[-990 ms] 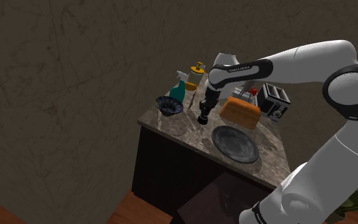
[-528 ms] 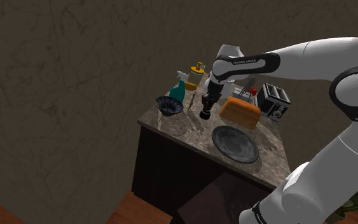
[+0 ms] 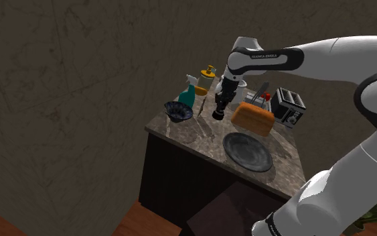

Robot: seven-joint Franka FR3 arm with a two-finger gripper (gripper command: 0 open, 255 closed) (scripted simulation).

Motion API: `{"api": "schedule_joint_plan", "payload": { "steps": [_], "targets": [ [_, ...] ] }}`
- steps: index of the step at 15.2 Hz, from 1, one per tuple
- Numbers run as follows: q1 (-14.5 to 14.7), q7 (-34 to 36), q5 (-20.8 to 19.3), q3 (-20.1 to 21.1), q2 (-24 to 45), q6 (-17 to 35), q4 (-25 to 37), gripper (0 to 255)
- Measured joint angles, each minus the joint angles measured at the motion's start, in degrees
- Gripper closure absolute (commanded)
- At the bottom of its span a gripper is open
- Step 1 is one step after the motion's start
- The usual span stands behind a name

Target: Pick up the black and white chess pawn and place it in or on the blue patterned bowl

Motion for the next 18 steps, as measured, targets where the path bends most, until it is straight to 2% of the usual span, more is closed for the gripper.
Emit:
{"api": "schedule_joint_plan", "payload": {
  "steps": [5,10,15,18],
  "targets": [
    [1.27,1.97,1.52,1.27,7.03,-3.05,9.91,255],
    [2.38,4.23,3.17,2.60,17.24,-7.16,24.06,255],
    [3.04,6.71,4.60,3.83,30.13,-14.15,43.86,255],
    [2.65,7.74,5.35,4.38,39.34,-20.47,59.39,255]
  ]
}}
